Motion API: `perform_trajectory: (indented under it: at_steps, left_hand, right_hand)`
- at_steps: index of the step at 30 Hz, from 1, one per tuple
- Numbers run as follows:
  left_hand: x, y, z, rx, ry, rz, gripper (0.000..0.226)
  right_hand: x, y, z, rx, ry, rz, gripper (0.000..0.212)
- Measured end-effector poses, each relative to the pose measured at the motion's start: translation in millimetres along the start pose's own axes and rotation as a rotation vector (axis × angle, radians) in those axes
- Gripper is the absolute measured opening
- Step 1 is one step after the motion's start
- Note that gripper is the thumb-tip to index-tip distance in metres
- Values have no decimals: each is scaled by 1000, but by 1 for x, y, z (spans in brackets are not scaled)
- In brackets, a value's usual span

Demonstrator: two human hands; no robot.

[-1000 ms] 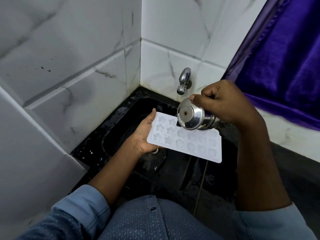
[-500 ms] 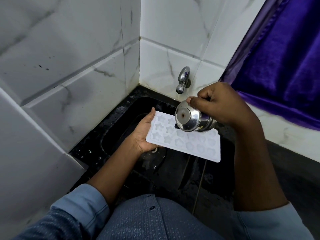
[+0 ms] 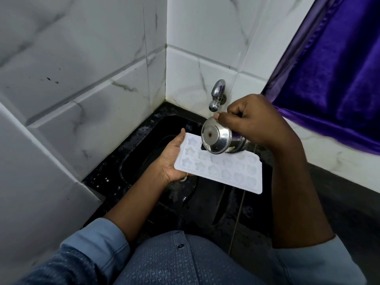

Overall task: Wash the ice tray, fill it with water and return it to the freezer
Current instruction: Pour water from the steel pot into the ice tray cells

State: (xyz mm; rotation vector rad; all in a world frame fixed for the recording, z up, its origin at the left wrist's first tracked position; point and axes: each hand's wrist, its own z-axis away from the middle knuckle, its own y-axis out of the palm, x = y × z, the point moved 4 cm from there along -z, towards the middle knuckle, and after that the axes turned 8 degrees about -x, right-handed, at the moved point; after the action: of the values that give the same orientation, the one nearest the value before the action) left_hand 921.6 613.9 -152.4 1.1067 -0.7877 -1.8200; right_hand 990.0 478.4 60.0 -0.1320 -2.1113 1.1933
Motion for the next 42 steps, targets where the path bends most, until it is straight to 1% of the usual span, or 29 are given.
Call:
perform_trajectory:
  at_steps: [7,17,24,31,36,42]
  left_hand:
    - [-3,3,4,-7,-5,37,68]
    - [-5,6,12,-36,26,16,67]
    - [-2,6,11,-2,11,11,68]
    - [-2,2,9,-4,14,7,71]
    - [-3,2,9,33,25,13,72]
    - [-4,-2,7,24,-2,16,71]
  right_hand:
    - [15,10,-4,-6,-45,37,56]
    - [22,14,-6,-24,-93,92,56]
    - [23,15,-9,-29,-122,116,56]
    - [23,15,-11,-38,-121,115,56]
    - [26,16,-11,-44,-129,110,56]
    - [25,17,-12,-41,-132,106,55]
